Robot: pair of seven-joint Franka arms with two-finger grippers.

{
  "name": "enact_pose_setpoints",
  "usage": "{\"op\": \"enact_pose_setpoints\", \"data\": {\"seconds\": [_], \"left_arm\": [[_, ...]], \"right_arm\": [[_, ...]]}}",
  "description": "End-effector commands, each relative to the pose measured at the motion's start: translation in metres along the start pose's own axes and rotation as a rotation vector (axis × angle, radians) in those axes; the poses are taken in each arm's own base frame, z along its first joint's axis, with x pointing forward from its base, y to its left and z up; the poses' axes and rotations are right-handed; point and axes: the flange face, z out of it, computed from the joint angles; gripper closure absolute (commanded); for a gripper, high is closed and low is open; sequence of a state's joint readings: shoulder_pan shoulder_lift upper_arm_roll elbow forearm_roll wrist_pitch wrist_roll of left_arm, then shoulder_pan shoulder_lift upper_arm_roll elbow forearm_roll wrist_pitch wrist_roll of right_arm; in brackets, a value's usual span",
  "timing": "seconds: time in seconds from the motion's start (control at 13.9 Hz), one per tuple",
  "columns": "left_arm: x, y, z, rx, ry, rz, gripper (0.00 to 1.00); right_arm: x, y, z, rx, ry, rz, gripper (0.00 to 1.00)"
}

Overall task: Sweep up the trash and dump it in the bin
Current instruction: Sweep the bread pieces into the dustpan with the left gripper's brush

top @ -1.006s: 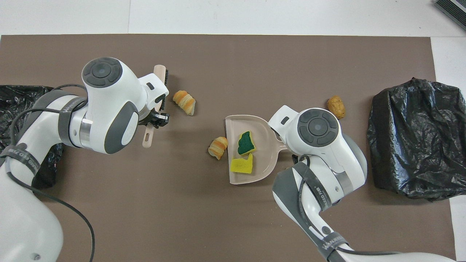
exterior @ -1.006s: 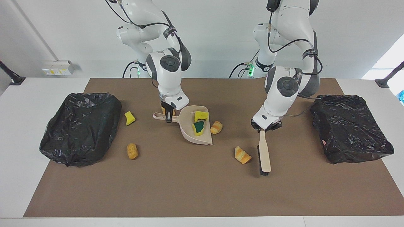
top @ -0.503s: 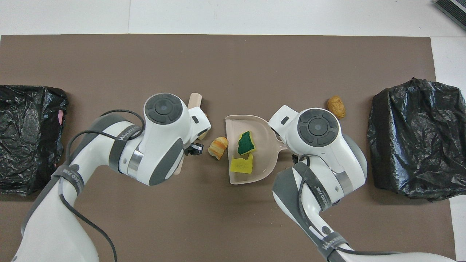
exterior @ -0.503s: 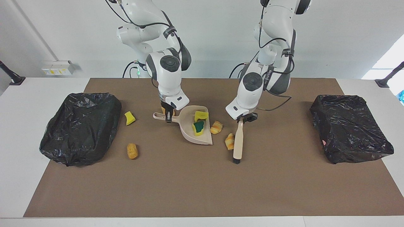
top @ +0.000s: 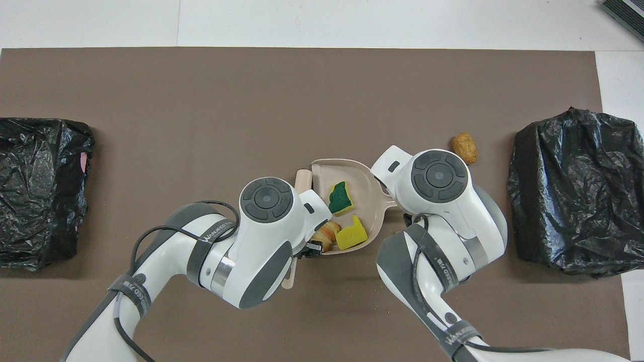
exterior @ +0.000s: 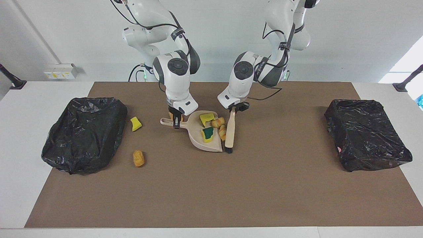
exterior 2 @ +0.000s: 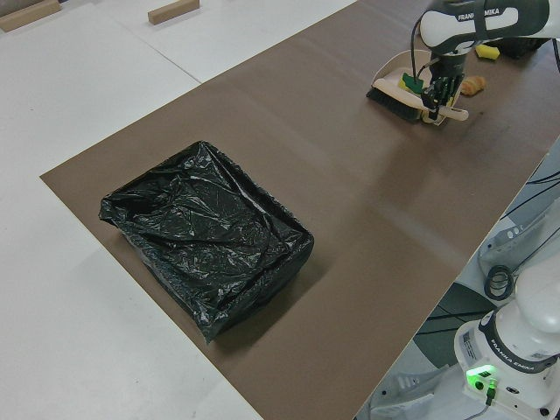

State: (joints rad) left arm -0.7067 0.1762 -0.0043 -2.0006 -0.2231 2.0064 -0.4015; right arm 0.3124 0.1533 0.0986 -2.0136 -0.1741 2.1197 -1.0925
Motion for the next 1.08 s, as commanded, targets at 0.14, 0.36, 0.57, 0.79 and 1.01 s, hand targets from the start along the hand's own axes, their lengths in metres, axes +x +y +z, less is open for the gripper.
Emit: {"op": "enact_pose_setpoints", "data": {"seconds": [0.14,0.36,0.57,0.79,1.01], "left_arm": [[-0.019,0.009,-0.021,-0.09,0.017,-0.064,1.0],[-0.014,0.007,-0.026,-0.122,0.036,-0.093,1.0],[-0.017,0.007,-0.024,-0.119,0.026,-0.108,1.0],[-0.01,0.002,-0.031,-0.129,0.039,-0.135,1.0],[-0.006,-0.009,-0.053,-0.15,0.064,-0.147,1.0]], "right_arm": [[0.001,-0.002,0.001,-0.003,0.011,0.005,1.0],[0.001,-0.002,0.001,-0.003,0.011,0.005,1.0],[0.001,-0.002,0.001,-0.003,0.011,0.005,1.0],[0.001,-0.002,0.001,-0.003,0.011,0.005,1.0],[-0.002,0.0,0.001,0.003,0.008,-0.006,1.0]]}}
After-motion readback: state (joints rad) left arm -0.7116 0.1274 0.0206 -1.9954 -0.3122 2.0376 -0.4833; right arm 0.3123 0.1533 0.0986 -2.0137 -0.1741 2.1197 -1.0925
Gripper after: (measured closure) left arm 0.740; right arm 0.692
